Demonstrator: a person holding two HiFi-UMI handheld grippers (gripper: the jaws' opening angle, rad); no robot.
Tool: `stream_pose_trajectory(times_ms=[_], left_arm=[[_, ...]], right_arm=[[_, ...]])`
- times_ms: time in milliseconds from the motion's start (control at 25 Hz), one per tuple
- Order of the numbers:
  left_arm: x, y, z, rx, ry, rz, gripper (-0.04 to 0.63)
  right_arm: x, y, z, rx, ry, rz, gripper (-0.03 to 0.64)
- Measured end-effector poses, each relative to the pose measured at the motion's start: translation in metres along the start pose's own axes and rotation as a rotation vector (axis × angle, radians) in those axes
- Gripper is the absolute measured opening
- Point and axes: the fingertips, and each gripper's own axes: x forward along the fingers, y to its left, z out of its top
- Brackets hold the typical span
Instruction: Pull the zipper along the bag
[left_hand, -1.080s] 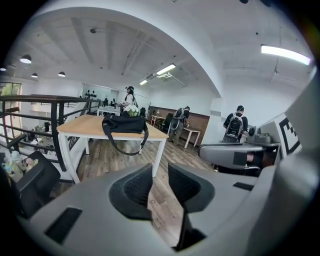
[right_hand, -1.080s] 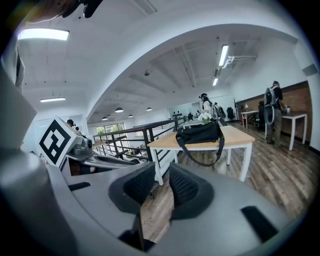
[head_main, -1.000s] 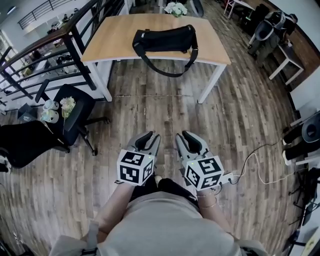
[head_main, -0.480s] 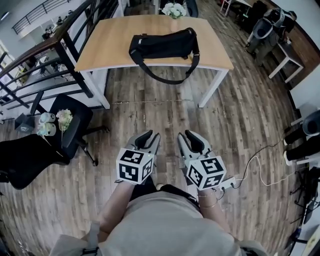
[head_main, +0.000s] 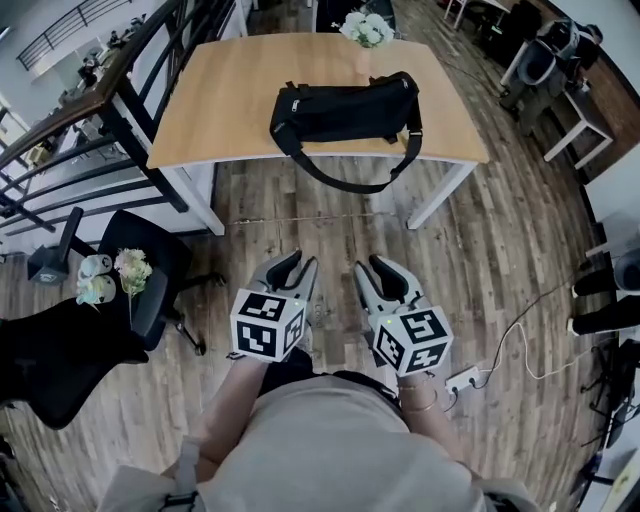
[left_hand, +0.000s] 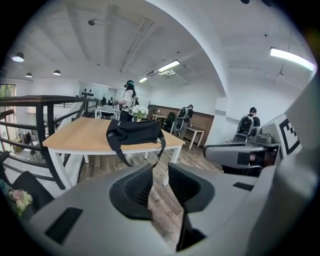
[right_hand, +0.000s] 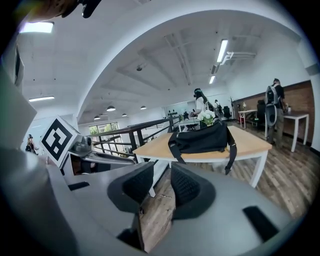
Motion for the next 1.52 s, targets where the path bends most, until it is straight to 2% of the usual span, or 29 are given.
stream_pose_trajectory(times_ms=[200, 520, 720, 920, 1520], left_arm=[[0.028, 0.032, 0.024, 0.008, 0.002, -0.032, 0.092], [0.057, 0.060, 0.048, -0.007, 0.003, -0.061, 0.092], [0.066, 0.078, 0.043, -0.039, 0.022, -0.041, 0.092], [0.080, 0.101, 0.053, -0.067, 0.006, 0.008, 0.092], [0.187, 0.164, 0.147, -0.069, -0.081, 0.095, 0.092]], right_arm=[[0.041, -0.009, 0.017, 0.004, 0.002, -0.031, 0.101], [0.078, -0.026, 0.035, 0.013, 0.019, -0.068, 0.101], [0.100, -0.015, 0.034, 0.029, 0.029, 0.010, 0.078], [0.131, -0.026, 0.042, 0.013, 0.026, 0.053, 0.089], [0.251, -0.104, 0.131, -0.089, -0.013, 0.141, 0.098]])
